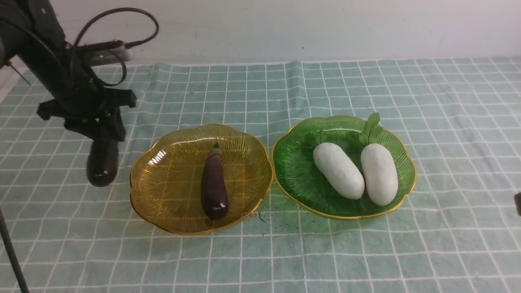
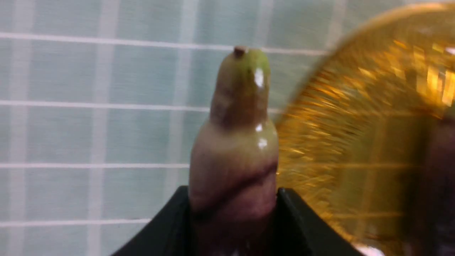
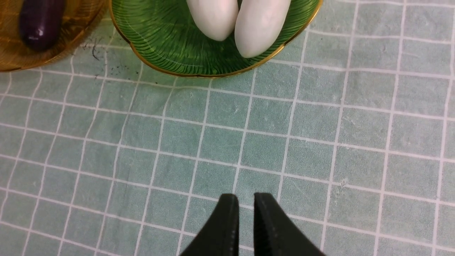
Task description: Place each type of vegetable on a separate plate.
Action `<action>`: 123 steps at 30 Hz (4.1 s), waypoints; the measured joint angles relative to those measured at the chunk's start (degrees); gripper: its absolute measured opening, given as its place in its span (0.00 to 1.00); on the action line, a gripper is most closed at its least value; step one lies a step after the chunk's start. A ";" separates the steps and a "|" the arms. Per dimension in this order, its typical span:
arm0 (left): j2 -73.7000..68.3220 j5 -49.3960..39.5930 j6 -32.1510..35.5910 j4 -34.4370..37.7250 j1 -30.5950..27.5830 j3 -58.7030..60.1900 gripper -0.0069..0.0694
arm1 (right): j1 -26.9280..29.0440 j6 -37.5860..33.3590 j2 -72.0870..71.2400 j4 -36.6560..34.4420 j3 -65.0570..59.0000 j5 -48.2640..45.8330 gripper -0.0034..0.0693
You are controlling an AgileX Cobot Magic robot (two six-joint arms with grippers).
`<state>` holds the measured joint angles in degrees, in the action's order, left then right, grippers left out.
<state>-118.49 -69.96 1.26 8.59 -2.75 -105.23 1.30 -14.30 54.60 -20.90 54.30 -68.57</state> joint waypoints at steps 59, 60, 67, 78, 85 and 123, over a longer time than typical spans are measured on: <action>-6.26 -0.56 0.93 -2.38 14.37 -12.15 0.08 | 0.00 -2.62 -51.43 -8.14 -42.37 49.58 0.12; -6.00 -0.56 0.98 -2.15 14.37 -12.15 0.08 | 0.00 -2.62 -51.43 -8.14 -42.71 48.90 0.12; 0.68 -0.67 2.87 -0.66 14.37 -12.15 0.08 | 0.00 -2.64 -51.43 -8.14 -43.08 43.81 0.12; 14.93 -1.90 3.15 0.91 14.37 -12.15 0.08 | 0.00 -2.64 -55.05 -2.40 -50.43 41.68 0.12; 21.20 -2.11 3.09 3.92 14.37 -12.15 0.08 | 0.00 -2.69 -55.05 10.47 -54.92 42.61 0.12; 101.14 26.15 2.56 12.25 14.37 80.80 0.08 | -1.08 1.44 -55.23 13.23 -55.37 45.74 0.12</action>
<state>-17.35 -43.81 3.83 20.84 11.62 -24.44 0.21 -12.86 -0.63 -7.67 -1.07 -22.83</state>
